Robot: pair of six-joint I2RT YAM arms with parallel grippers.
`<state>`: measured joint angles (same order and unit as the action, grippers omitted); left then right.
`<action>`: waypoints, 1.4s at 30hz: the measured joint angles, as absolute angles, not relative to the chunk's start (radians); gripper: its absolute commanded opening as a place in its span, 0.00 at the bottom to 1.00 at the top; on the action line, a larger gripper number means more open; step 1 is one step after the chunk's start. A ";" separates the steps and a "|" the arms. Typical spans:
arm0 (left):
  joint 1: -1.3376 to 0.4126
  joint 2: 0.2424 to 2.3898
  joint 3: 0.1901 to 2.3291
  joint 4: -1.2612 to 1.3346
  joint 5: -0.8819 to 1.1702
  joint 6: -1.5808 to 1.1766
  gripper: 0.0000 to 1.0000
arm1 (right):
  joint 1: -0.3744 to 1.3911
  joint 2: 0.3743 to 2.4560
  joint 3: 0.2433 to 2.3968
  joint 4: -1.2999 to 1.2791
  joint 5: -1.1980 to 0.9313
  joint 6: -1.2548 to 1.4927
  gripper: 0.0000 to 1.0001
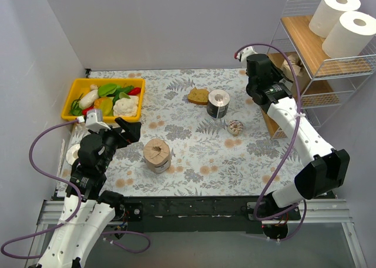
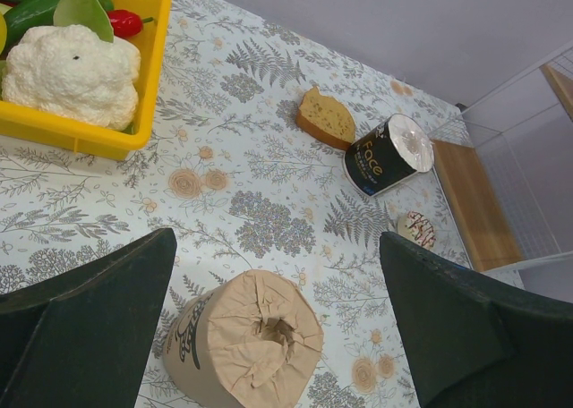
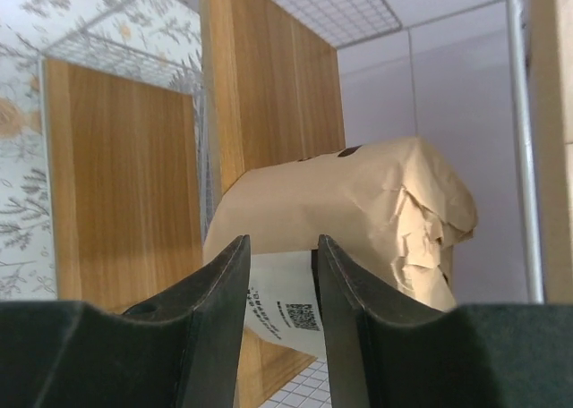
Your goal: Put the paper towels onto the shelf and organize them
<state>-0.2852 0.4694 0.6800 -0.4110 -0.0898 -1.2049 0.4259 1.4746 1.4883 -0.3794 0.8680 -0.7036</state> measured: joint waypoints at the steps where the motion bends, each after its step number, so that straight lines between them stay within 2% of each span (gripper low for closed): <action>1: -0.285 0.469 0.680 -0.411 -0.090 -1.205 0.98 | 0.413 1.478 1.481 -0.379 0.871 -0.702 0.43; 7: -0.285 0.469 0.680 -0.411 -0.090 -1.205 0.98 | 0.345 1.478 1.456 -0.369 0.904 -0.691 0.43; 27: -0.285 0.469 0.680 -0.411 -0.090 -1.205 0.98 | 0.282 1.479 1.450 -0.360 0.932 -0.656 0.45; 33: -0.285 0.470 0.680 -0.411 -0.090 -1.205 0.98 | 0.361 1.478 1.484 -0.426 0.819 -0.612 0.46; 42: -0.285 0.469 0.686 -0.432 -0.158 -1.214 0.98 | 0.630 1.442 1.559 -0.527 0.442 -0.329 0.45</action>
